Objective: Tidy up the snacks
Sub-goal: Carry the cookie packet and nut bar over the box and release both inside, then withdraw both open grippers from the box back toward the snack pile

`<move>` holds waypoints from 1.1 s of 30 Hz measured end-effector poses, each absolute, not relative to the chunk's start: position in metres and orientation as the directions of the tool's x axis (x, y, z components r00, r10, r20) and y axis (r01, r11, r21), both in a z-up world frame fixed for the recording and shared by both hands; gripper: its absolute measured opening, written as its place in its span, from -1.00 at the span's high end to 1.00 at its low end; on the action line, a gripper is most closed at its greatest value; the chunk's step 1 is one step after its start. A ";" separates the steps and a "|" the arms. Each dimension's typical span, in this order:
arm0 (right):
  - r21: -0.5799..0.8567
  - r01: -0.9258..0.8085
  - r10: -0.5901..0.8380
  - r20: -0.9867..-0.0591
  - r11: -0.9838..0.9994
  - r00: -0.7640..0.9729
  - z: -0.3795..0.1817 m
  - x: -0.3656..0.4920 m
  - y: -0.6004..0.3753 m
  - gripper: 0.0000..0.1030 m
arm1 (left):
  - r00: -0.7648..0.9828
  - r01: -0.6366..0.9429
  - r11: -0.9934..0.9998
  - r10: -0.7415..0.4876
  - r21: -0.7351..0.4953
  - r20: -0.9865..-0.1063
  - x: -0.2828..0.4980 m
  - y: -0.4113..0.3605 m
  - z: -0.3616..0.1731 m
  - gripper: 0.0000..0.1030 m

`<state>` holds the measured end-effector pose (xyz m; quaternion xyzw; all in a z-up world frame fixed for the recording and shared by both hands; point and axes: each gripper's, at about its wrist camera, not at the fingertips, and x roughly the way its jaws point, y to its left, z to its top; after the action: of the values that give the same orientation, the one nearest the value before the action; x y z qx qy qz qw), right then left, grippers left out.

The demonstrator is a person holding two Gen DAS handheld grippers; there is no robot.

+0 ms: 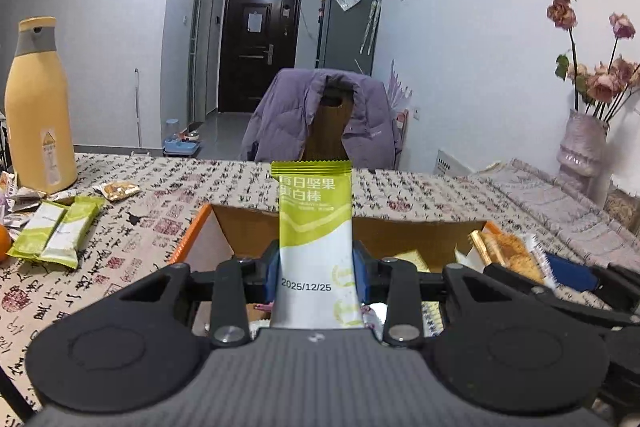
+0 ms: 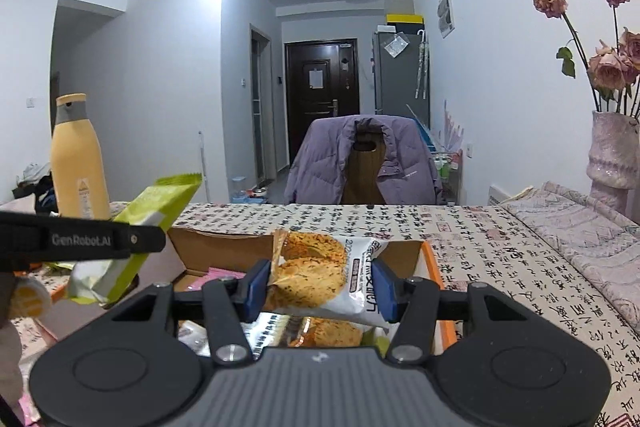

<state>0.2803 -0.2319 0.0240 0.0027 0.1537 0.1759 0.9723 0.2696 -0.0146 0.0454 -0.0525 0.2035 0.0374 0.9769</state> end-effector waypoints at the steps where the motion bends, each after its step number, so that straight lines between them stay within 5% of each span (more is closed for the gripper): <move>1: 0.065 -0.340 0.344 -0.307 0.938 0.888 0.022 0.281 -0.232 -0.03 | 0.911 -0.092 0.992 0.049 -0.086 -0.410 0.272 -0.015 0.043 0.30; 6: 0.060 -0.341 0.341 -0.336 0.938 0.878 0.015 0.283 -0.228 -0.06 | 0.895 -0.093 0.992 0.046 -0.085 -0.444 0.278 -0.010 0.031 0.25; 9: 0.057 -0.333 0.332 -0.337 0.941 0.881 0.016 0.282 -0.228 -0.27 | 0.897 -0.105 0.990 0.052 -0.098 -0.439 0.277 -0.005 0.029 0.14; 10: 0.059 -0.329 0.329 -0.336 0.943 0.883 0.015 0.282 -0.228 -0.38 | 0.899 -0.109 0.989 0.054 -0.104 -0.434 0.276 -0.004 0.030 0.04; 12: 0.061 -0.322 0.324 -0.334 0.945 0.885 0.015 0.281 -0.229 -0.53 | 0.906 -0.132 0.985 0.073 -0.112 -0.417 0.272 -0.001 0.032 -0.53; 14: 0.072 -0.319 0.324 -0.338 0.945 0.884 0.015 0.281 -0.231 -0.98 | 0.919 -0.142 0.984 0.090 -0.111 -0.384 0.266 0.000 0.036 -0.72; 16: 0.083 -0.313 0.322 -0.340 0.946 0.883 0.014 0.282 -0.232 -1.00 | 0.929 -0.153 0.981 0.100 -0.122 -0.356 0.261 0.001 0.040 -1.00; 33: 0.102 -0.304 0.321 -0.333 0.947 0.887 0.015 0.284 -0.237 -1.00 | 0.946 -0.158 0.978 0.110 -0.138 -0.305 0.252 -0.005 0.051 -1.00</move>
<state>0.2838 -0.2370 0.0149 0.0232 0.1755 0.1609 0.9710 0.2521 -0.0049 0.0514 -0.0805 0.1496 0.0680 0.9831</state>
